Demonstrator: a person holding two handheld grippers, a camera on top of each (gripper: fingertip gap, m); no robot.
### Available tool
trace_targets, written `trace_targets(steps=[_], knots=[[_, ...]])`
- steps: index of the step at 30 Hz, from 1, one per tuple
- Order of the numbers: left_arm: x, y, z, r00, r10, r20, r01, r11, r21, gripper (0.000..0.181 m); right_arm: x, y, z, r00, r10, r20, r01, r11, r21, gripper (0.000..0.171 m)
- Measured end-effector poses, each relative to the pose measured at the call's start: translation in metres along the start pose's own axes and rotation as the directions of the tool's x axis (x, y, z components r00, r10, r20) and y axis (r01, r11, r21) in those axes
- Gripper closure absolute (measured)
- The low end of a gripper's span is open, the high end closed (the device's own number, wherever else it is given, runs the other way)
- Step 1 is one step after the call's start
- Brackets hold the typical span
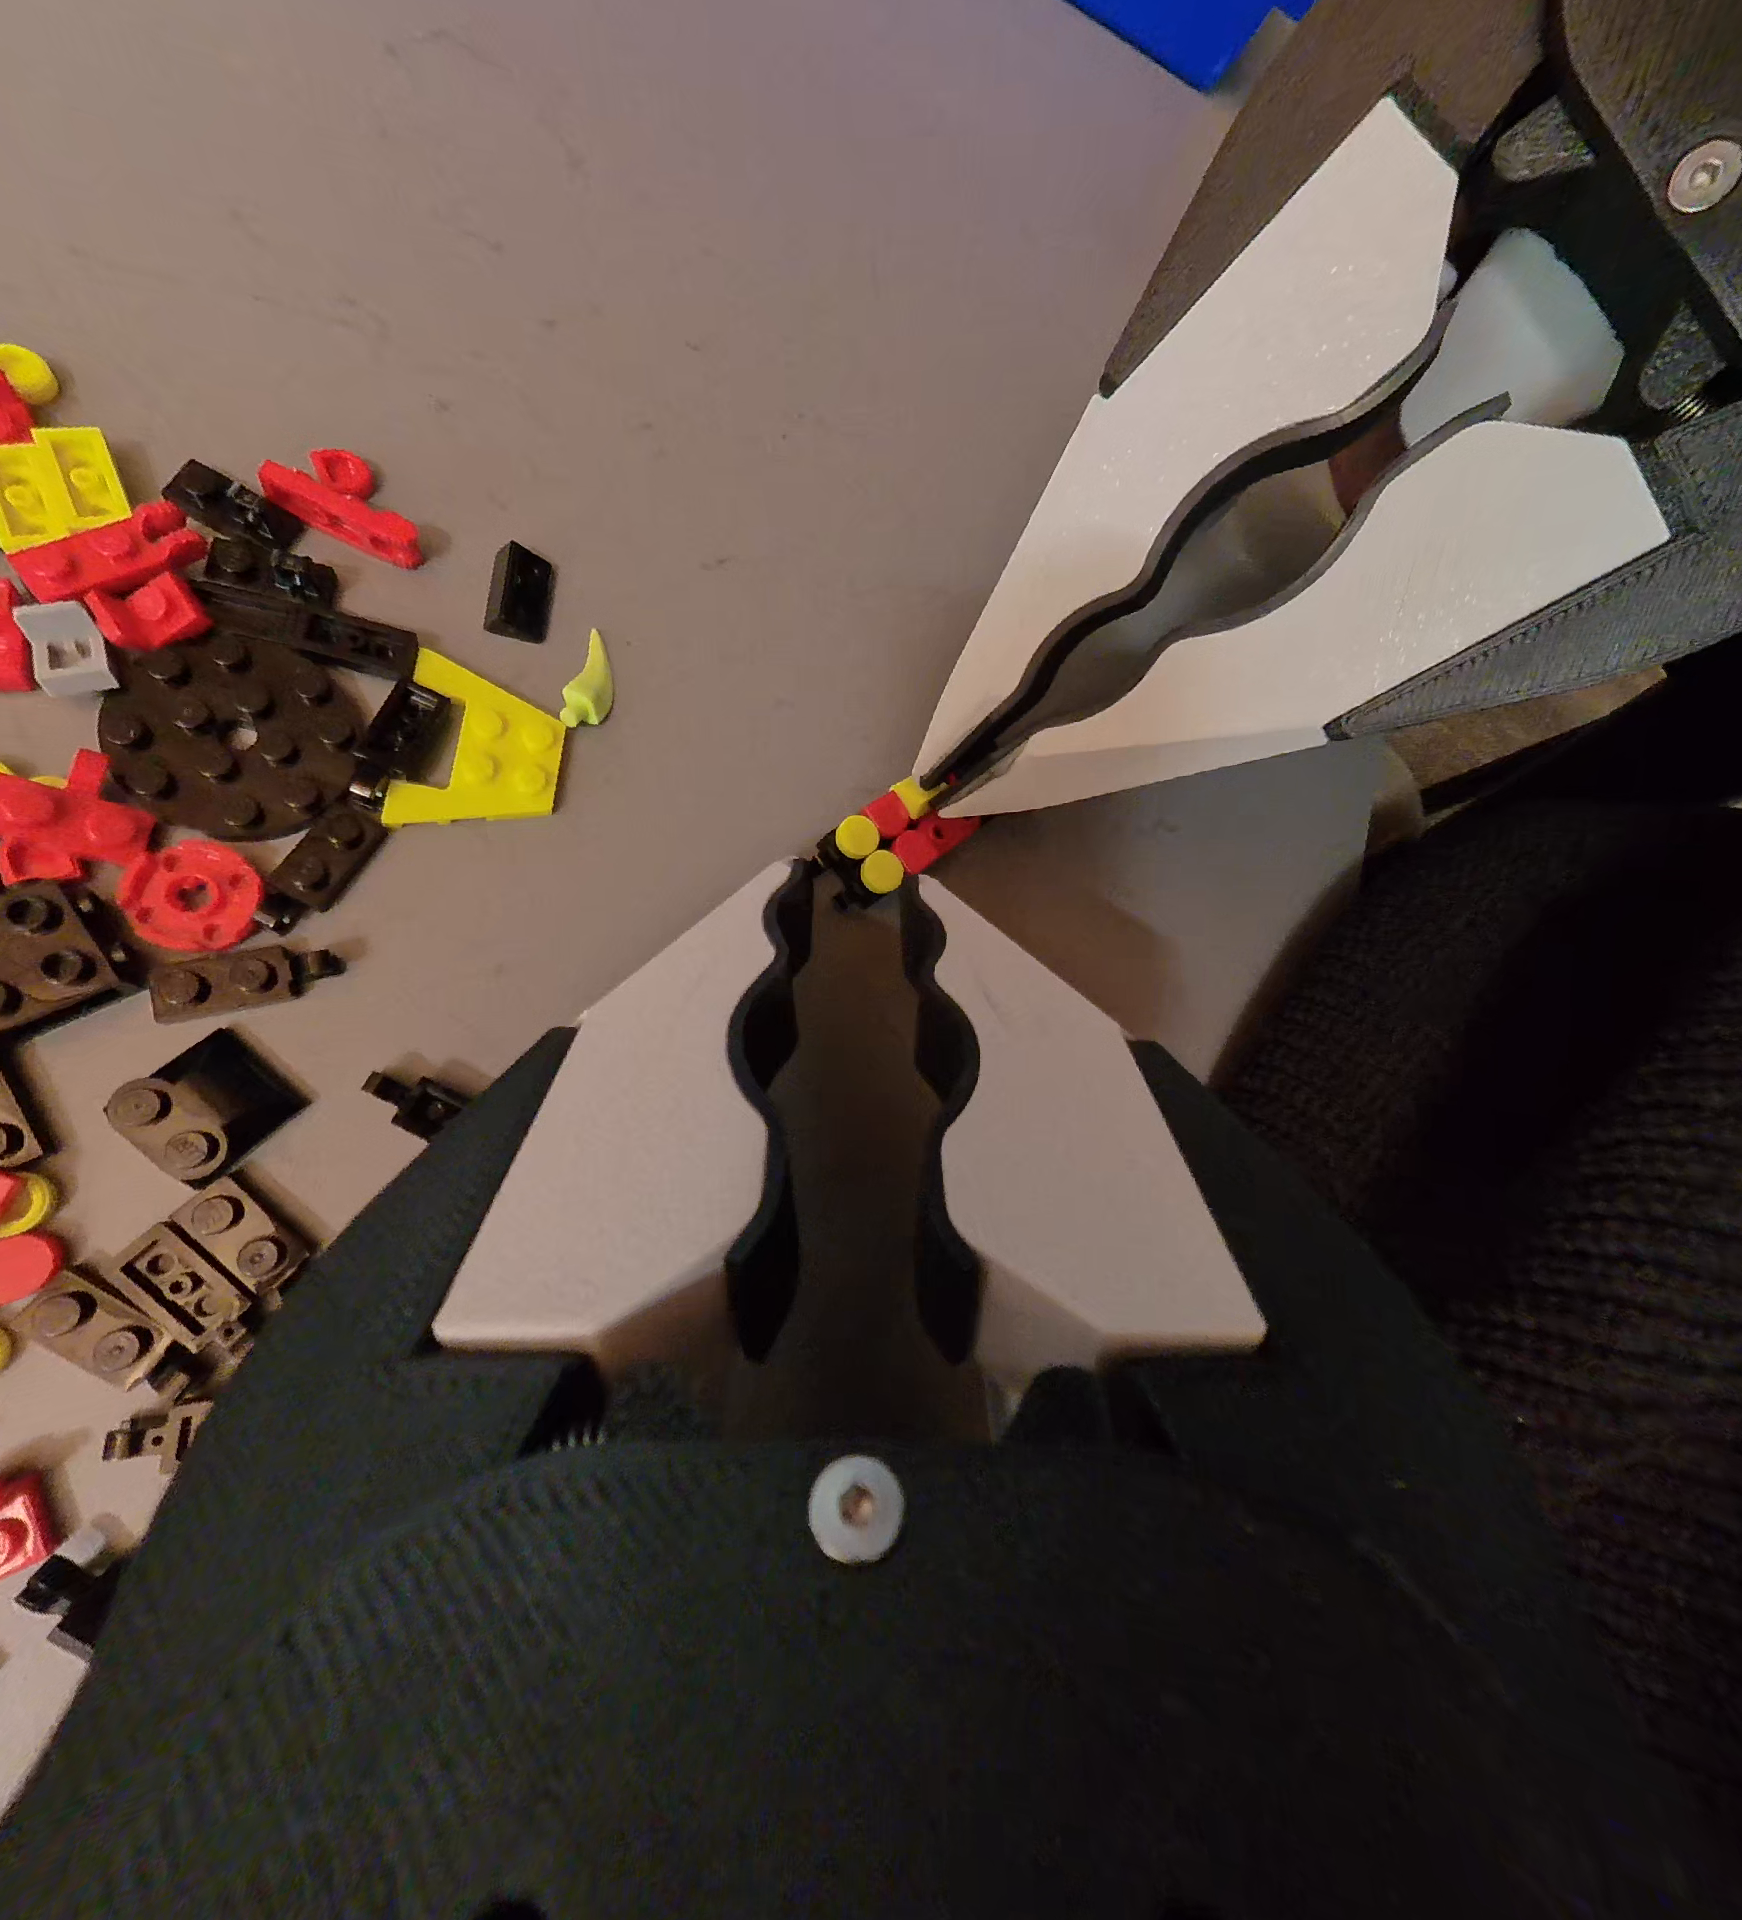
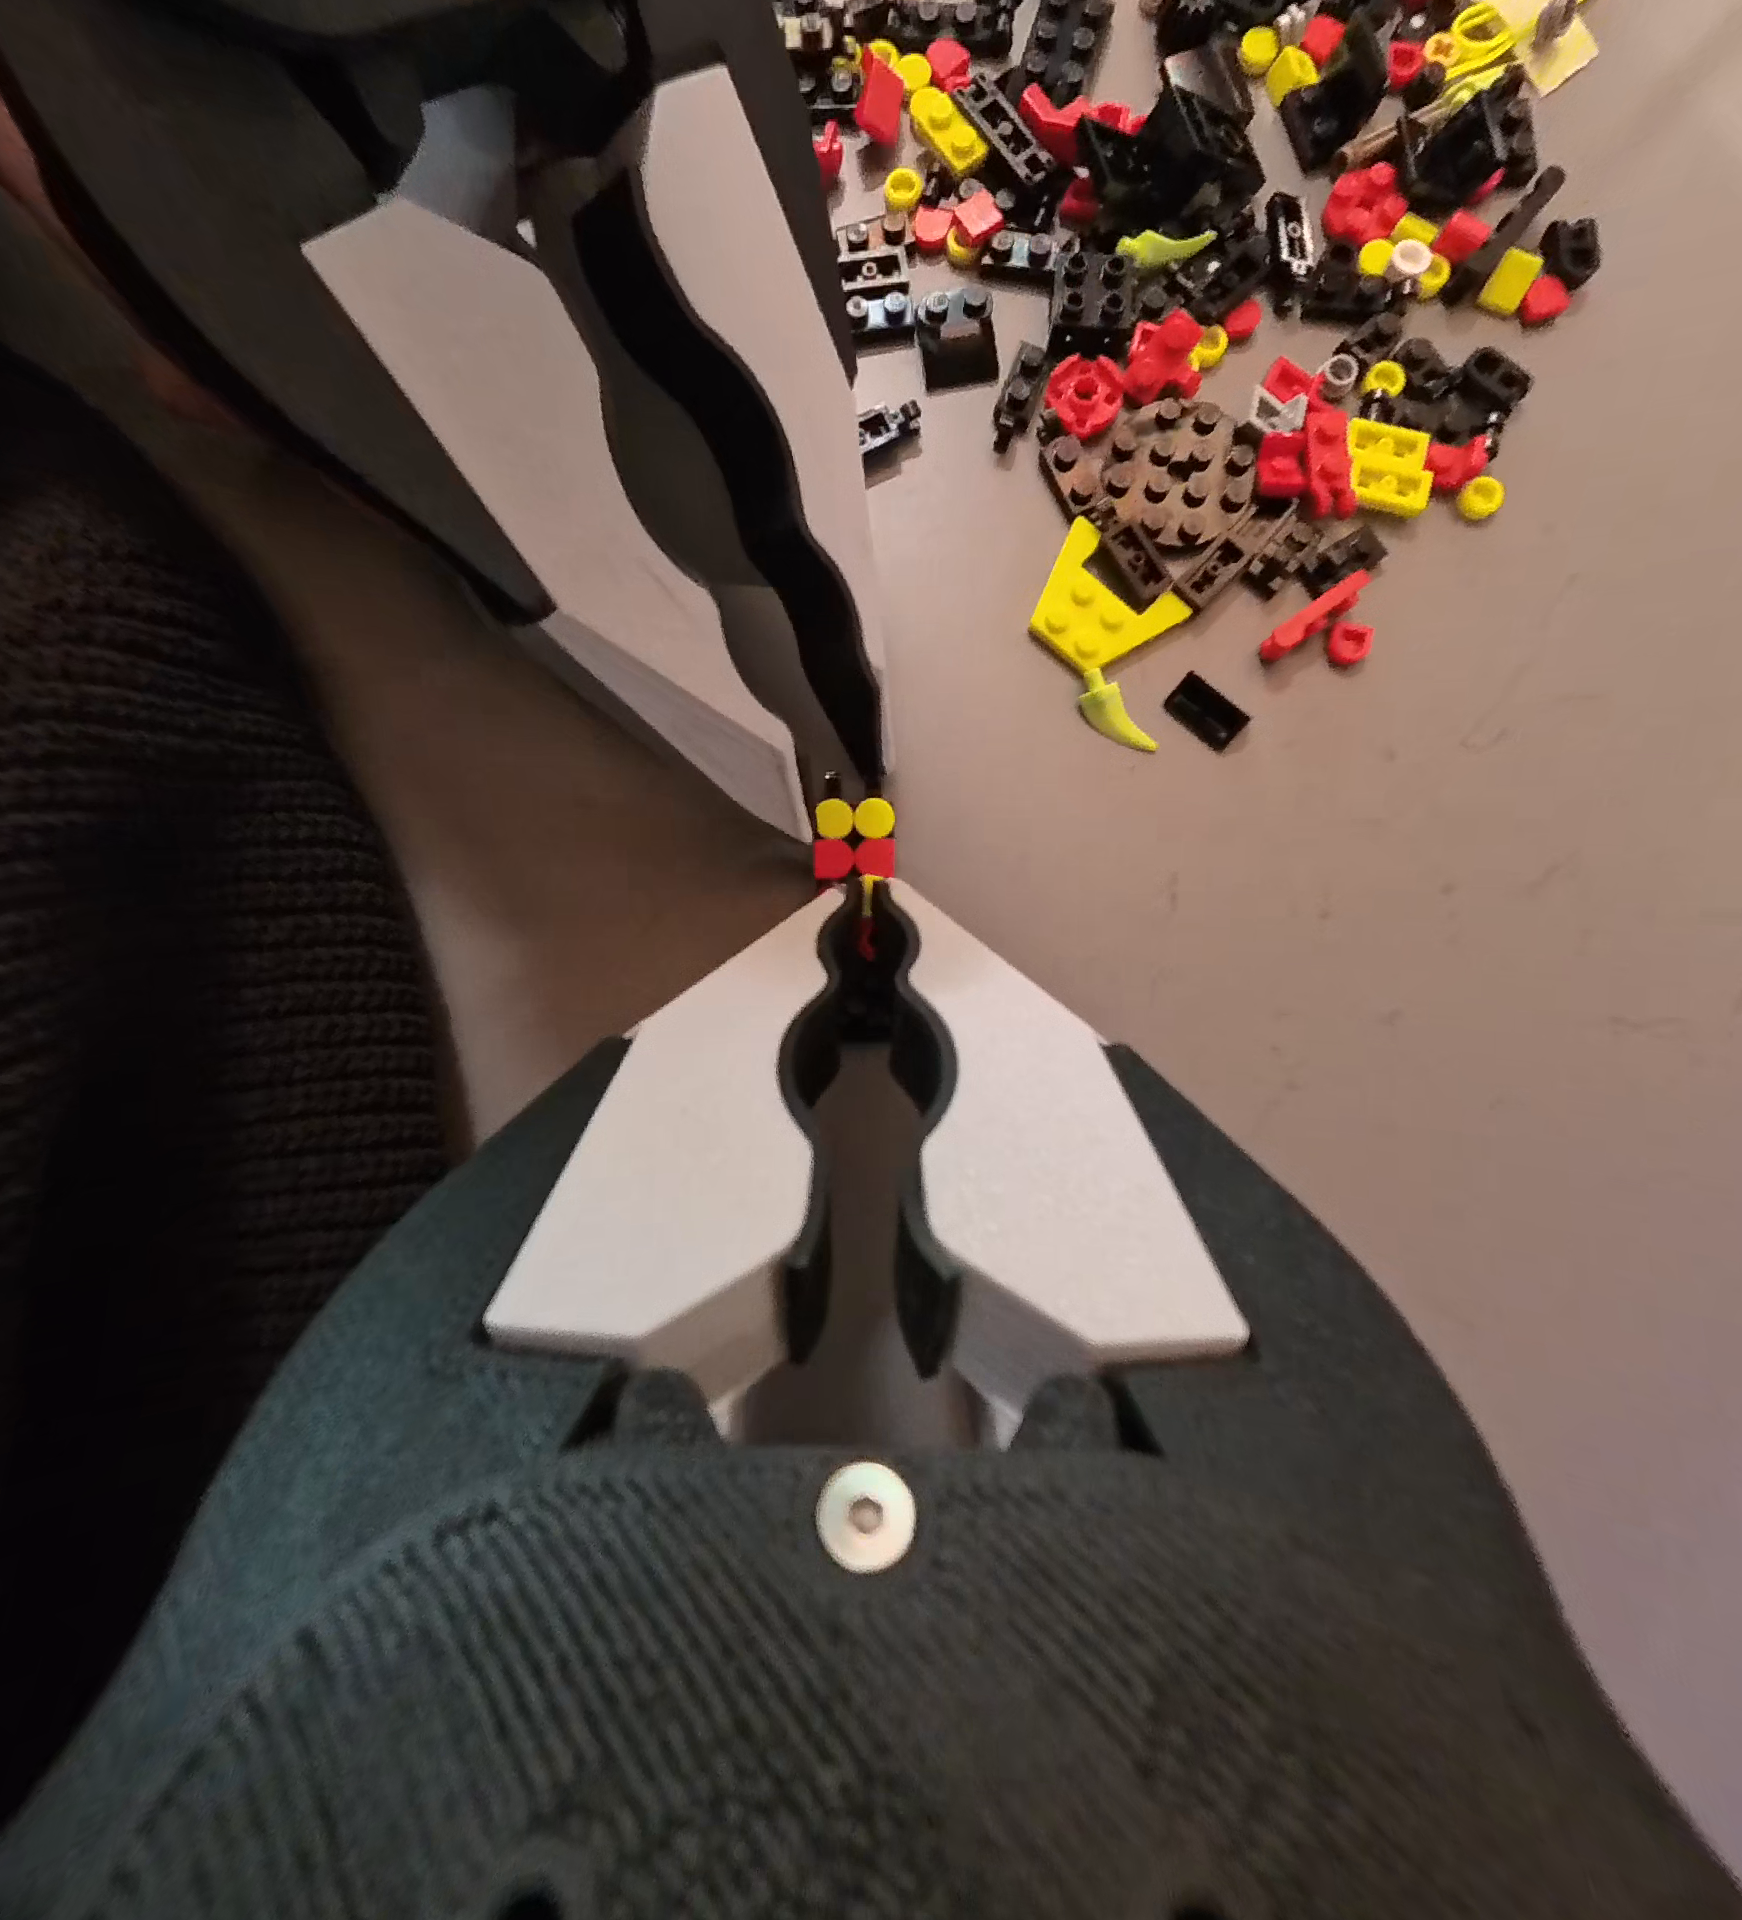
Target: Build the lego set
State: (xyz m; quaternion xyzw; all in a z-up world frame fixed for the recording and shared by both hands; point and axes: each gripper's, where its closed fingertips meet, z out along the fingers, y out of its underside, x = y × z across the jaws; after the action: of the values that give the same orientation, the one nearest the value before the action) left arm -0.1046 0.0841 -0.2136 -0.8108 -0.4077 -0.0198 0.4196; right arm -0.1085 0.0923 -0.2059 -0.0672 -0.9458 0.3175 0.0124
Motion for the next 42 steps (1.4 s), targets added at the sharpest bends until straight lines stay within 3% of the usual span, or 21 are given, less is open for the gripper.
trace_targets(steps=[27,42], knots=[[0.0001,0.0,0.0005,1.0,-0.008,0.009,0.008,1.0,-0.002,0.165,-0.0012,0.0008,0.0002,0.998,0.045,0.04,-0.043,0.998,-0.054,0.17],[-0.0003,0.0001,0.0005,1.0,-0.011,0.02,0.011,1.0,-0.002,0.166,-0.0015,0.002,0.0023,0.999,0.011,-0.039,-0.015,0.992,-0.125,0.17]])
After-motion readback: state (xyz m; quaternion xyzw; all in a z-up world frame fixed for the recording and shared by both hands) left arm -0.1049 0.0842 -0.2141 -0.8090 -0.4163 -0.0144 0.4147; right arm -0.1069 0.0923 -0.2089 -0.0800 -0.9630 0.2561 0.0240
